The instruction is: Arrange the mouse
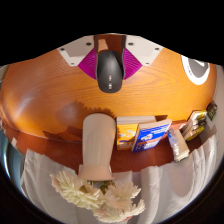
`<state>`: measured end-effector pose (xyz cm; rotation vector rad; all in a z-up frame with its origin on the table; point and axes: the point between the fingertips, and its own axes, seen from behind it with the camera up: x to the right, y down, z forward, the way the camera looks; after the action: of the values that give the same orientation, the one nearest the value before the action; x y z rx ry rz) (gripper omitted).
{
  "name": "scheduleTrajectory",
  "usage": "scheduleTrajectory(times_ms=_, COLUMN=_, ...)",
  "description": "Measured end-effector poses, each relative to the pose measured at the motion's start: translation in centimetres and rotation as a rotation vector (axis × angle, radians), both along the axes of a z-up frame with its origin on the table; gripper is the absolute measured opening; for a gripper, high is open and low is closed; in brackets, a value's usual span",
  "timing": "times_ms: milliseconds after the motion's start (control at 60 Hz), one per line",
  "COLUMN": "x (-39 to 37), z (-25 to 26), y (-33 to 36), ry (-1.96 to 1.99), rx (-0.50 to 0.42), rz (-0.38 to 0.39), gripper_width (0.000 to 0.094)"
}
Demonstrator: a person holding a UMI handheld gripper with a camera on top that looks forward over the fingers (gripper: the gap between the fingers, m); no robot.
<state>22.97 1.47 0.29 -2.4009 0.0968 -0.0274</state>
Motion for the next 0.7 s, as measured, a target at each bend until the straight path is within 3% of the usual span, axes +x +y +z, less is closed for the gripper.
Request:
scheduleTrajectory(times_ms=217, x=-3.4, z=15.2, y=2.7, ry=-0.032, rx=0.238, rz=-0.076, gripper_width=0.0313)
scheduleTrajectory(times_ms=417, x=-14.8, z=24.5, y=2.5, ry=-0.02, rx=0.373, rz=-0.007, gripper_width=0.0312)
scheduleTrajectory(times_ms=550, x=-24.9, z=22.4, y=1.2, ry=0.008, rx=0.353, rz=0.111, gripper_width=0.0314)
scheduleTrajectory(times_ms=700, x=-32.8, z=13.1, y=-1.4, ry=0.032, rx=0.193, rz=0.173, gripper_width=0.0311)
